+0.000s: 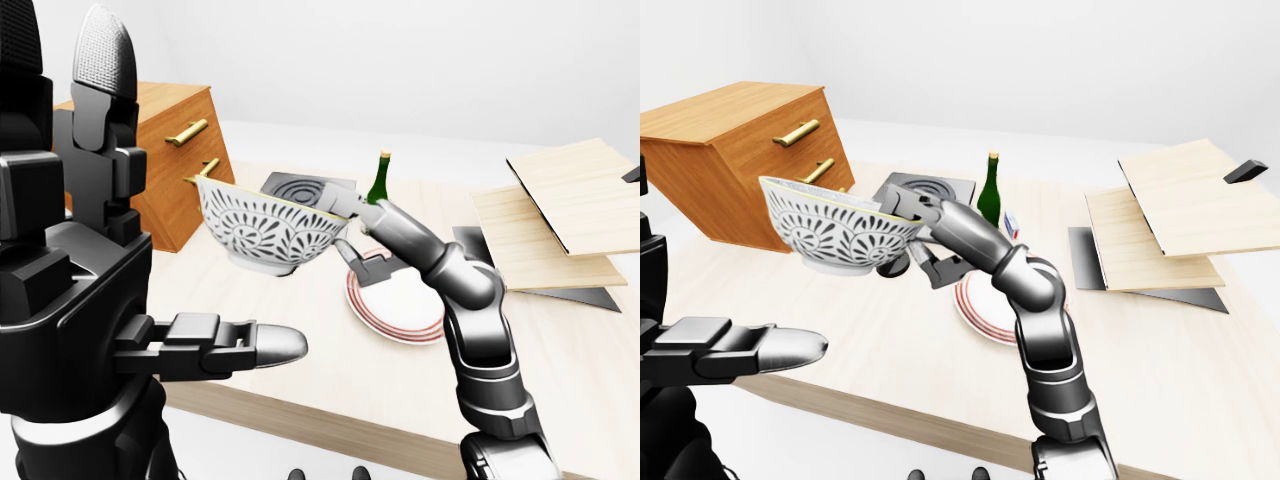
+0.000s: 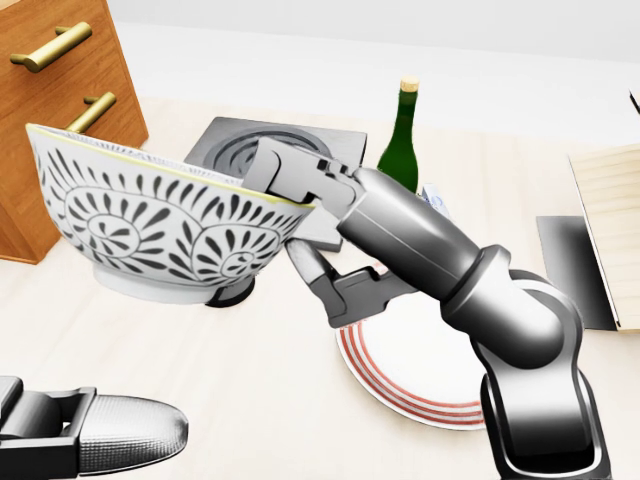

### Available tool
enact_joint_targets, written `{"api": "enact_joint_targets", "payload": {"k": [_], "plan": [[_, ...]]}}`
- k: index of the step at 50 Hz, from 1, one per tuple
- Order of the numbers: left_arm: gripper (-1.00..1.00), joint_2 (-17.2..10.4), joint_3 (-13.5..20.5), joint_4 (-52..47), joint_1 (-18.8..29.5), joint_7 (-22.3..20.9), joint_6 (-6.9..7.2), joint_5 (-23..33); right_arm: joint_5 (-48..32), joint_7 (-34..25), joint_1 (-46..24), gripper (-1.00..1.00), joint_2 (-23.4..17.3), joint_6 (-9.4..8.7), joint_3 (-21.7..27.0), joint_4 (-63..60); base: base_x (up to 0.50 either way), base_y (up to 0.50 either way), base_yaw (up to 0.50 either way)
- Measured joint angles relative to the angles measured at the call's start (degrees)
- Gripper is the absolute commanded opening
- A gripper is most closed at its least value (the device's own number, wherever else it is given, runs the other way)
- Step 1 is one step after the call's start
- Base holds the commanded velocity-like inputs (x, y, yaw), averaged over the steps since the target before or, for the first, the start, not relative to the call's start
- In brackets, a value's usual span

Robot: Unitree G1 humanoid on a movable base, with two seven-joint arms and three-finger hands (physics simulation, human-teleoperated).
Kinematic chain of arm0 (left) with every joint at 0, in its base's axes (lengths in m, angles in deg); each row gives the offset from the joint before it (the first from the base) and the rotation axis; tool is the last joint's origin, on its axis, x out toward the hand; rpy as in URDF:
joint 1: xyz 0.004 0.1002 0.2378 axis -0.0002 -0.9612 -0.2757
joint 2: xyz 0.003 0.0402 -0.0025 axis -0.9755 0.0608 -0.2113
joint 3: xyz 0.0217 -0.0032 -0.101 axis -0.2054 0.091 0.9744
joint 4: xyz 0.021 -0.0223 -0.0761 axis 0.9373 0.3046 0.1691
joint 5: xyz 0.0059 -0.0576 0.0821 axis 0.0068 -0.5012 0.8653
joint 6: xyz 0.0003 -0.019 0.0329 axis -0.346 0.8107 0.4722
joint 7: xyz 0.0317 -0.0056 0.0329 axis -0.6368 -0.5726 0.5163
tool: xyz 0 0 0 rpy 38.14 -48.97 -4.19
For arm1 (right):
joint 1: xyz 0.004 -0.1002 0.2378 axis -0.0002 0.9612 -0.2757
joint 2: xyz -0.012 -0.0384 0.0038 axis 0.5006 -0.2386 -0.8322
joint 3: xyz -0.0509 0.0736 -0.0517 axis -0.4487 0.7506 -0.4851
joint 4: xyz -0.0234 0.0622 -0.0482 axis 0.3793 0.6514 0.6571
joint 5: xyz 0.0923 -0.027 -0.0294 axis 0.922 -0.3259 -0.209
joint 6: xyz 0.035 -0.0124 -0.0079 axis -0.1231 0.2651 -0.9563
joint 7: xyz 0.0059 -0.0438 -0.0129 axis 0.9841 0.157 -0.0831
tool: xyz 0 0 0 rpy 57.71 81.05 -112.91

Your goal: Pick up the akita bowl and put it on the plate.

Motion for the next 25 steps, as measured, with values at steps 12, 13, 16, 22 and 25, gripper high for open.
{"api": "enact_joint_targets", "payload": {"k": [12,13,16,22,25], "plan": [[0.91,-2.6,0.1,0.0,-0.3,2.6,0.0,-2.6,4.5,0.0,2.0,-1.0,-5.8,0.01,5.5,1.2,0.0,0.0,0.0],[0.91,-2.9,0.1,0.0,-0.3,2.9,0.0,-3.0,4.8,0.0,1.9,-1.0,-6.4,0.0,6.1,1.7,0.0,0.0,0.0],[0.91,-4.0,0.0,0.0,-0.4,4.0,0.0,-4.1,5.6,0.0,1.6,-1.0,-8.2,0.01,7.6,3.5,0.0,0.0,0.0],[0.91,-6.2,0.0,0.0,-0.6,6.5,0.0,-6.6,6.5,0.0,1.8,-1.0,-11.3,-0.01,10.2,6.4,0.0,0.0,0.0],[0.91,-7.2,-0.1,0.0,-0.7,7.6,0.0,-7.7,6.7,0.0,2.6,-1.0,-12.6,0.0,11.5,7.4,0.0,0.0,0.0]]}}
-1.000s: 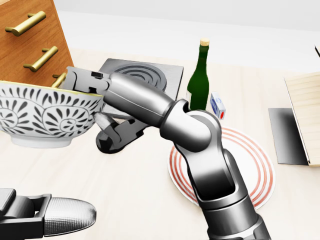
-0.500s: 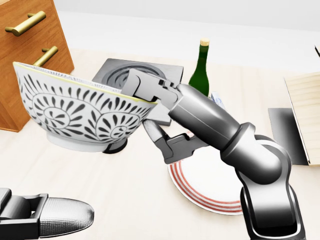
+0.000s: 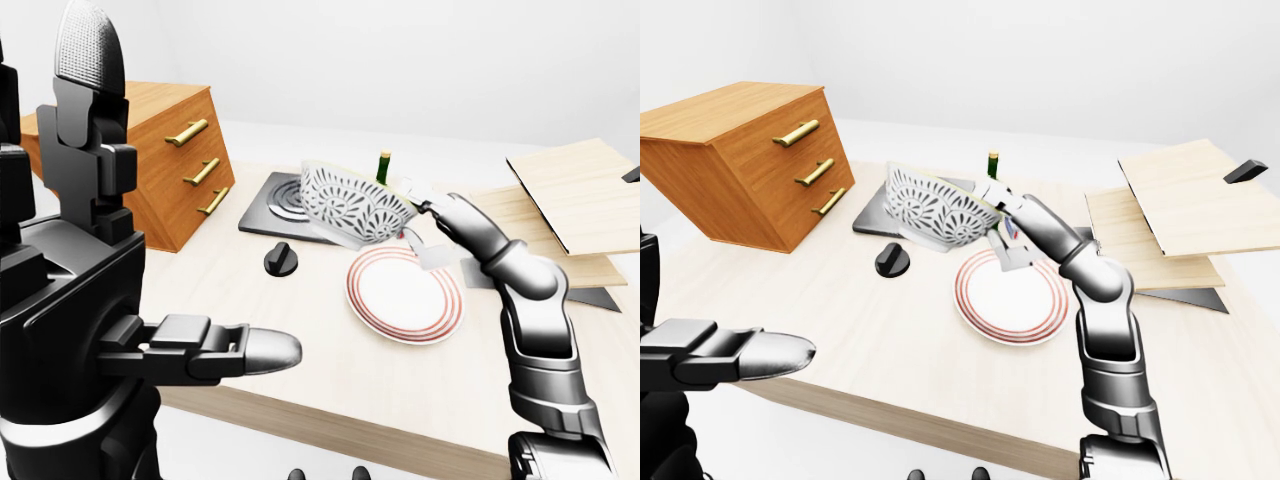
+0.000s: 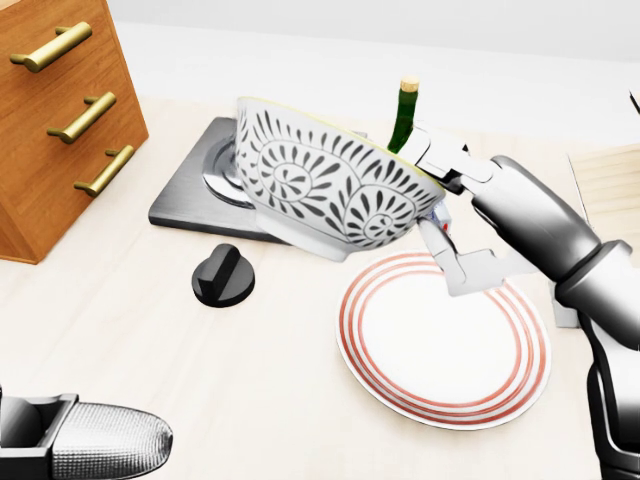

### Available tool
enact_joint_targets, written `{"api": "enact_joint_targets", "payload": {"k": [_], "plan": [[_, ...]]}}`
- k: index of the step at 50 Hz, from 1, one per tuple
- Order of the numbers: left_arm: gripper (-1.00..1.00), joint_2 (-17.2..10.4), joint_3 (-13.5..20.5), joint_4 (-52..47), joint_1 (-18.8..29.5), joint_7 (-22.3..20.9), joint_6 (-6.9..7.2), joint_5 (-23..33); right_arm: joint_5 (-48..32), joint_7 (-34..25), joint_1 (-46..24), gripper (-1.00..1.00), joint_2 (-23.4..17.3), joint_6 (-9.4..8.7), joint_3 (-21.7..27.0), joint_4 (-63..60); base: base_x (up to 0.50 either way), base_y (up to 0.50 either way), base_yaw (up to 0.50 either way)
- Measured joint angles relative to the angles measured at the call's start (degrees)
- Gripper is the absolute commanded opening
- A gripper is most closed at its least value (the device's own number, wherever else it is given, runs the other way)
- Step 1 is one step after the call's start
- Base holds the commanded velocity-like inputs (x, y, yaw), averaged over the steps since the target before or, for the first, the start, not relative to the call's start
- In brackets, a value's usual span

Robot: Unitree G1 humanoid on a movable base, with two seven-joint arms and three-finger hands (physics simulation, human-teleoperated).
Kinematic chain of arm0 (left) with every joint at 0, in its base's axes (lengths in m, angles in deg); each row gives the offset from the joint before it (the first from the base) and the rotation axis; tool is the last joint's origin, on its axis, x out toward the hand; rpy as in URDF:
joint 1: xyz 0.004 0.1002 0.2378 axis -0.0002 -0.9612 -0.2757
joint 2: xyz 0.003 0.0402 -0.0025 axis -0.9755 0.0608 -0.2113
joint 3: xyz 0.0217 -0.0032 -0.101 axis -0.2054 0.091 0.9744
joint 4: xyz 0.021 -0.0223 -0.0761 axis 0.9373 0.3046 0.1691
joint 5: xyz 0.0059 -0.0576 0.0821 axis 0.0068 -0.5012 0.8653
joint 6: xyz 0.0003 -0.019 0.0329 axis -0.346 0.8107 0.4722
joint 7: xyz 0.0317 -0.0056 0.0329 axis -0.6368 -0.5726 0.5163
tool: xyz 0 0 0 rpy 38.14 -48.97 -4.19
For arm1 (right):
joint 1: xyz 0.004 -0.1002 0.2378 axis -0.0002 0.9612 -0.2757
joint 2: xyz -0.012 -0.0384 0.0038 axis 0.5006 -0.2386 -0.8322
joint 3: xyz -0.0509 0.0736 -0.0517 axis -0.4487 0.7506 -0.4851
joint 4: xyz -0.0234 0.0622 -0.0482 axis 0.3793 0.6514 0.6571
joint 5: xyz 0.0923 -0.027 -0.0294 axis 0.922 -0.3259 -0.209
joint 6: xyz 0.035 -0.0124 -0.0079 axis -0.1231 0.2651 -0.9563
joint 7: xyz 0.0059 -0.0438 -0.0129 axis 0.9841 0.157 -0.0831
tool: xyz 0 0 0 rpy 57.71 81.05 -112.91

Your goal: Pick up the akita bowl and put it on the plate.

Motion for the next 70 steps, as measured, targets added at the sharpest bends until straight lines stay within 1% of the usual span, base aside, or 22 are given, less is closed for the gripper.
{"api": "enact_joint_targets", "payload": {"k": [10,21,33,45,55,61,70], "plan": [[0.91,-2.1,-0.1,0.0,-0.4,2.3,0.0,-2.4,-0.3,0.0,2.8,-1.0,-3.8,0.0,3.7,3.2,0.0,0.0,0.0],[0.91,-3.1,-0.4,0.0,-0.5,3.7,0.0,-3.6,-0.5,0.0,6.5,-1.0,-5.6,0.0,6.4,4.7,0.0,0.0,0.0],[0.91,-3.3,-0.7,0.0,-0.5,4.1,0.0,-3.7,-7.2,0.0,6.9,-1.0,-7.3,-0.02,7.5,12.5,0.0,0.0,0.0],[0.91,-2.3,-0.9,0.0,-0.6,3.2,0.0,-2.7,-12.4,0.0,6.2,-1.0,-9.0,-0.01,7.9,16.6,0.0,0.0,0.0],[0.91,-0.9,-0.8,0.0,-0.9,1.8,0.0,-1.4,-16.2,0.0,6.7,-1.0,-9.7,-0.01,8.5,16.1,0.0,0.0,0.0],[0.91,0.2,-0.8,0.0,-0.9,0.7,0.0,-0.3,-15.4,0.0,7.0,-1.0,-10.4,-0.01,8.1,13.8,0.0,0.0,0.0],[0.91,1.7,-0.7,0.0,-1.1,-0.8,0.0,1.1,-12.7,0.0,7.5,-1.0,-9.8,-0.01,7.4,10.5,0.0,0.0,0.0]]}}
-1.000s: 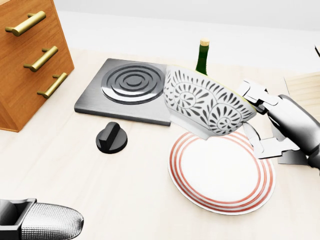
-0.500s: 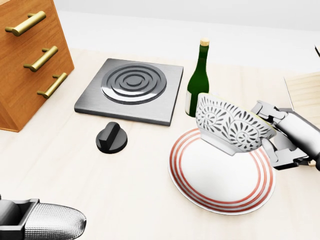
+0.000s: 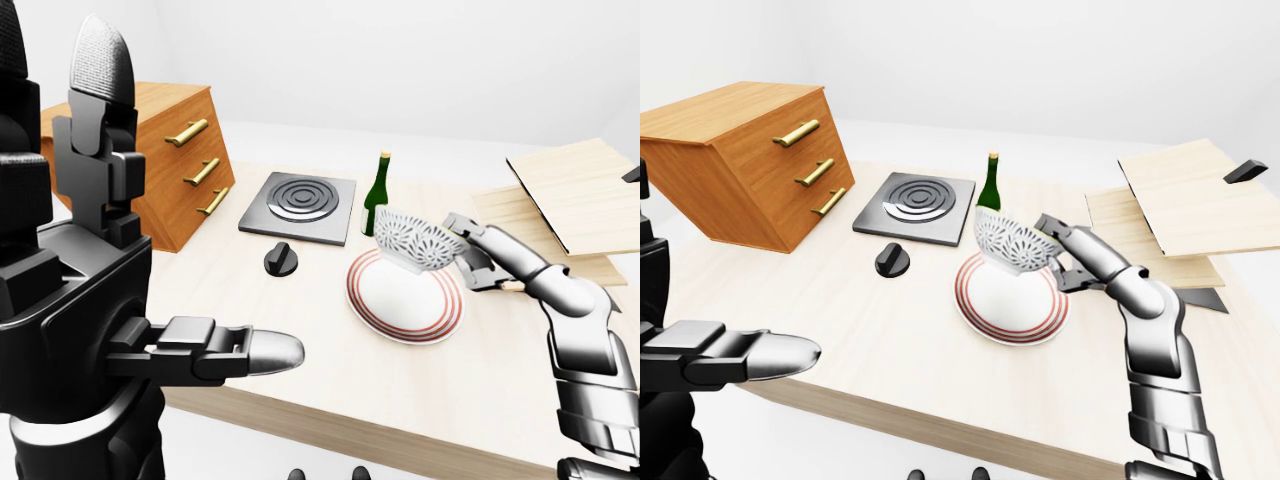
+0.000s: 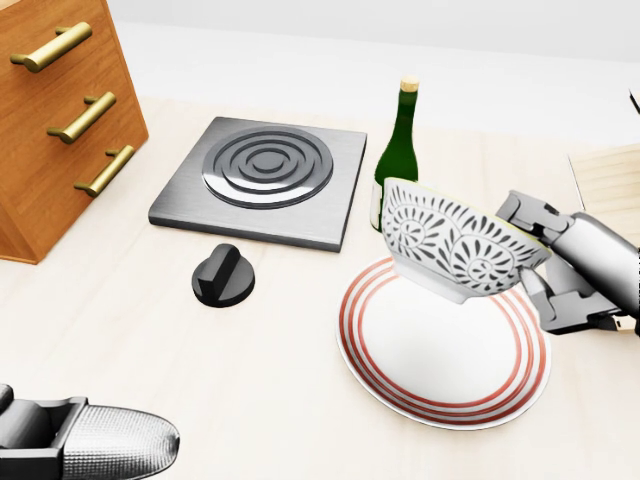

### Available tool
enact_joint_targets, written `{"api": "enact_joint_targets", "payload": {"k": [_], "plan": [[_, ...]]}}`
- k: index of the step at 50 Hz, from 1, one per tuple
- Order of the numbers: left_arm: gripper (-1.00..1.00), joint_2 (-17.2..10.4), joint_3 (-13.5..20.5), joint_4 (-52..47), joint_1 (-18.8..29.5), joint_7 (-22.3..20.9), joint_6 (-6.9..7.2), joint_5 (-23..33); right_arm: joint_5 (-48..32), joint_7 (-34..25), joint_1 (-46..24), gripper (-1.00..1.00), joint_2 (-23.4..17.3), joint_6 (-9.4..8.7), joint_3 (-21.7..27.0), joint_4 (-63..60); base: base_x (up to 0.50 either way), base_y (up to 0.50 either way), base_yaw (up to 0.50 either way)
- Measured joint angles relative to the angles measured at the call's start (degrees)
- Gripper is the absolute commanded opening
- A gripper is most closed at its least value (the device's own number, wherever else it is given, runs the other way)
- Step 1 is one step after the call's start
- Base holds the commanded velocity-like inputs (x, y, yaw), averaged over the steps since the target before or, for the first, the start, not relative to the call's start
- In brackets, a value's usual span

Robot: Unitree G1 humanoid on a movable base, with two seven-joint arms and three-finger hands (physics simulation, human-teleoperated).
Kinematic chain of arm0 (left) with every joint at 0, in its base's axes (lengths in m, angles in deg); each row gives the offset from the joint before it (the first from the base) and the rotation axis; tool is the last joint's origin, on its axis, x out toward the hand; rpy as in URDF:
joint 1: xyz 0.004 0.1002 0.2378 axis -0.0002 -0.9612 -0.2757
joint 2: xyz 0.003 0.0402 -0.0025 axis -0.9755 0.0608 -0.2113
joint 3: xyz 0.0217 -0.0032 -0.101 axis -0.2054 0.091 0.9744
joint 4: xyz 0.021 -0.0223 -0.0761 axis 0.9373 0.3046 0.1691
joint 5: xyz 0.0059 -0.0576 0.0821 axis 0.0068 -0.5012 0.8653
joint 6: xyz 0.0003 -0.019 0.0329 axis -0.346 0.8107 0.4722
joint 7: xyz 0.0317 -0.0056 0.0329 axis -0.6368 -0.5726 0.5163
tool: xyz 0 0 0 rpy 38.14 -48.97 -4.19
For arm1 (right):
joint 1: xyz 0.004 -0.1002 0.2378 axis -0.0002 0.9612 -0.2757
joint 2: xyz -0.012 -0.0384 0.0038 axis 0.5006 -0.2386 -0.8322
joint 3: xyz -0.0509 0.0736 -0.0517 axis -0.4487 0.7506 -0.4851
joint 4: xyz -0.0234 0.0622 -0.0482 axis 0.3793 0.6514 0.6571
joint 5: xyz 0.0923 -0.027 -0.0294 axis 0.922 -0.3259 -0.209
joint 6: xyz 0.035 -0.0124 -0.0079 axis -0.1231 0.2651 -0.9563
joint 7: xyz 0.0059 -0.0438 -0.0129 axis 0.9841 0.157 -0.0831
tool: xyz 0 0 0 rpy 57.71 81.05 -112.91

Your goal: Pick up the akita bowl and put it on the plate.

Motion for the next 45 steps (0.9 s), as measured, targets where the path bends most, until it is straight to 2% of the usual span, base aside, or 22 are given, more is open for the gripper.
{"api": "enact_joint_targets", "payload": {"k": [10,19,33,45], "plan": [[0.91,0.9,0.5,0.0,-0.4,-1.1,0.0,0.6,1.6,0.0,0.3,-1.0,1.6,0.01,-0.6,-2.5,0.0,0.0,0.0],[0.91,0.9,0.7,0.0,-0.7,-1.0,0.0,0.4,-3.6,0.0,-0.4,-1.0,3.7,0.0,1.4,-1.4,0.0,0.0,0.0],[0.91,1.8,0.5,0.0,-1.1,-1.8,0.0,1.2,-13.5,3.4,-0.8,-1.0,3.3,0.0,3.0,-0.3,0.0,0.0,0.0],[0.91,2.9,0.5,0.0,-1.4,-3.0,0.0,2.4,-14.6,4.5,1.3,-1.0,3.2,0.0,2.0,-3.2,0.0,0.0,0.0]]}}
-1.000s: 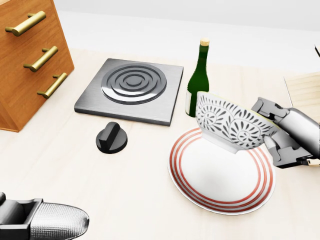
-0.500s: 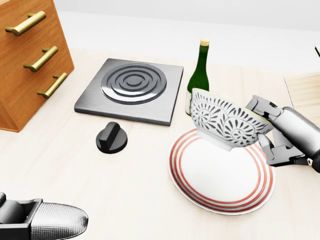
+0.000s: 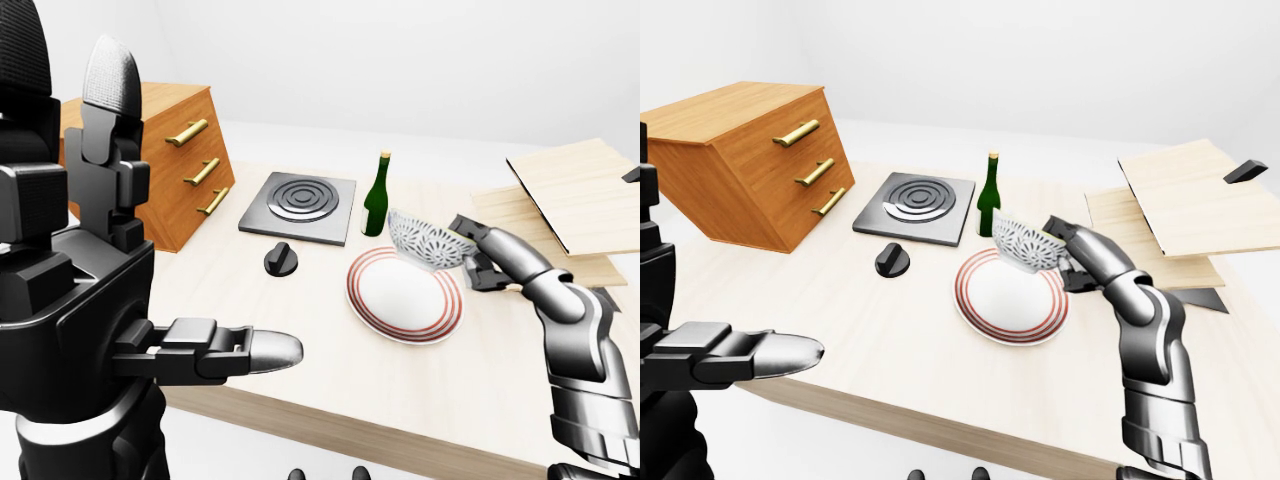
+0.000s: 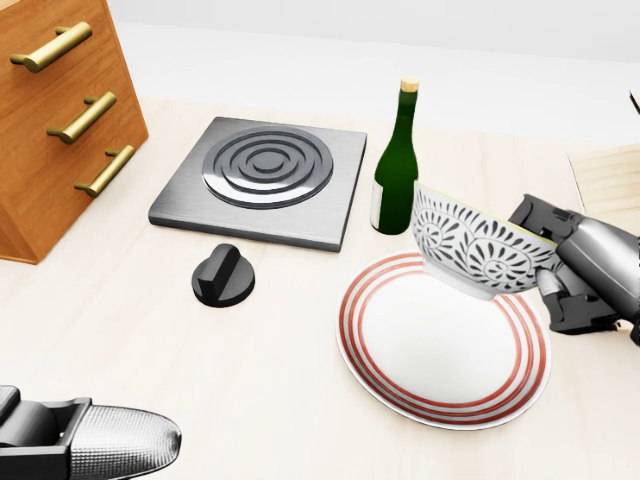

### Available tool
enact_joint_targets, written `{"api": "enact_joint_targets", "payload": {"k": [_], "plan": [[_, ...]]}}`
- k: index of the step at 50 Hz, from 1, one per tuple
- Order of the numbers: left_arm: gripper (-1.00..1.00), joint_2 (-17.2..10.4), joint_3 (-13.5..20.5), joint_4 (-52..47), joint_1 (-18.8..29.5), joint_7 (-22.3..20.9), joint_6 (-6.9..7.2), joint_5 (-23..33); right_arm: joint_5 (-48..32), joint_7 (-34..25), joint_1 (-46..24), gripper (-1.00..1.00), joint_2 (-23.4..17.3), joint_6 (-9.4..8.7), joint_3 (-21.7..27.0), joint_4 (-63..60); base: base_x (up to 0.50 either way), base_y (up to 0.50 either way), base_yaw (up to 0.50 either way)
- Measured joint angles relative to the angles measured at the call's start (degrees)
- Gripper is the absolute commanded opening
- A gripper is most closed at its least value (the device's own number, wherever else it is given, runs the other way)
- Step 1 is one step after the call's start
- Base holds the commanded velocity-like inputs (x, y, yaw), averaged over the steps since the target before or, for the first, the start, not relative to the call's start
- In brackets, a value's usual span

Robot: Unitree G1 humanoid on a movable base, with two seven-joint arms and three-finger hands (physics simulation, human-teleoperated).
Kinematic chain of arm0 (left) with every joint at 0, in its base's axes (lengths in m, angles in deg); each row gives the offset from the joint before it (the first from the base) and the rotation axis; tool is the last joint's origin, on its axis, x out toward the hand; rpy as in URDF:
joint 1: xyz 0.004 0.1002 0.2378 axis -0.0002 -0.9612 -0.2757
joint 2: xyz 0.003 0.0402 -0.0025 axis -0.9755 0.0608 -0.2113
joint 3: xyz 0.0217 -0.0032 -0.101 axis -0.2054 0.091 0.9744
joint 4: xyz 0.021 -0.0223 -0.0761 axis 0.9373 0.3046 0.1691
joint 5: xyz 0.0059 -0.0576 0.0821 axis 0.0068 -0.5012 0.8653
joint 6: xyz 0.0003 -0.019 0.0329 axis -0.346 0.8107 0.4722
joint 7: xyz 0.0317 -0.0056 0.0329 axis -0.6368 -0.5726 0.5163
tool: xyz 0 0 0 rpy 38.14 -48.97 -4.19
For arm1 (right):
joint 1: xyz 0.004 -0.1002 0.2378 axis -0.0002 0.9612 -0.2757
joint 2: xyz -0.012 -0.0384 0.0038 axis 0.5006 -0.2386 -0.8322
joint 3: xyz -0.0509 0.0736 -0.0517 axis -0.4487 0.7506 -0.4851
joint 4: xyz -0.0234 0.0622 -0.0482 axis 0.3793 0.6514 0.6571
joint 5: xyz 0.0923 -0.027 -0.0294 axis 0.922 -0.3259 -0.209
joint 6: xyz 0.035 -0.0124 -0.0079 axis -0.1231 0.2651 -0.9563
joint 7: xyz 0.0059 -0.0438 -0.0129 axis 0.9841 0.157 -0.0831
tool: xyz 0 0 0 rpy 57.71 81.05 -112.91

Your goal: Pick up the akita bowl and put it on the plate.

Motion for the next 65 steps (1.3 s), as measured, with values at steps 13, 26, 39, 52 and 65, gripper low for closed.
{"api": "enact_joint_targets", "payload": {"k": [13,26,39,52,65], "plan": [[0.91,0.4,0.0,0.0,-0.2,-0.4,0.0,0.4,-0.6,-0.9,1.7,-1.0,1.7,0.0,0.0,-0.8,0.0,0.0,0.0],[0.91,-0.3,0.1,0.0,0.2,0.2,0.0,-0.3,-7.8,3.7,1.8,-1.0,4.0,0.0,2.0,1.3,0.0,0.0,0.0],[0.91,-1.3,0.1,0.0,0.4,1.2,0.0,-1.3,-15.0,10.5,2.9,-1.0,4.6,0.01,2.2,1.2,0.0,0.0,0.0],[0.91,-1.7,0.1,0.0,0.3,1.5,0.0,-1.6,-19.9,15.2,5.2,-1.0,5.9,0.01,1.0,-0.4,0.0,0.0,0.0],[0.91,-1.7,0.3,0.0,0.1,1.5,0.0,-1.6,-20.9,16.0,6.8,-1.0,6.8,0.01,-0.4,-1.6,0.0,0.0,0.0]]}}
